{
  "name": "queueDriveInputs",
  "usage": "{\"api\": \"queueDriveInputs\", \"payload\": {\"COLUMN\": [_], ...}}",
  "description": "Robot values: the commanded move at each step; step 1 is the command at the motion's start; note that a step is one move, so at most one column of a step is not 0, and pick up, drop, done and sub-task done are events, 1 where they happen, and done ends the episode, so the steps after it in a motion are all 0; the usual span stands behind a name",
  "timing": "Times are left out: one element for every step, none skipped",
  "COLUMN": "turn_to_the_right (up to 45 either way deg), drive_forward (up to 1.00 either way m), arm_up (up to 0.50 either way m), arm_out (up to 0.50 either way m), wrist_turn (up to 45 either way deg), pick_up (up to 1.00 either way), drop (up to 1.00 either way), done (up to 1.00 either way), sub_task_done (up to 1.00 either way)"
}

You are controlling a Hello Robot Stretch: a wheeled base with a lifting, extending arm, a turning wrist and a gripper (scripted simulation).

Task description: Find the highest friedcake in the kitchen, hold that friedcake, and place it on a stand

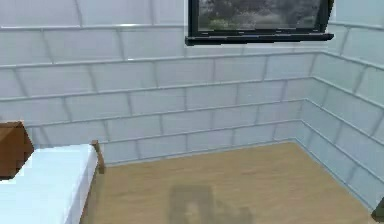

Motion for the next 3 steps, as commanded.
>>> {"api": "queueDriveInputs", "payload": {"turn_to_the_right": [45.0, 9.0, 0.0], "drive_forward": [0.00, 0.00, 0.45], "arm_up": [0.00, 0.00, 0.00], "arm_out": [0.00, 0.00, 0.00], "wrist_turn": [0.0, 0.0, 0.0], "pick_up": [0.00, 0.00, 0.00], "drop": [0.00, 0.00, 0.00], "done": [0.00, 0.00, 0.00], "sub_task_done": [0.00, 0.00, 0.00]}}
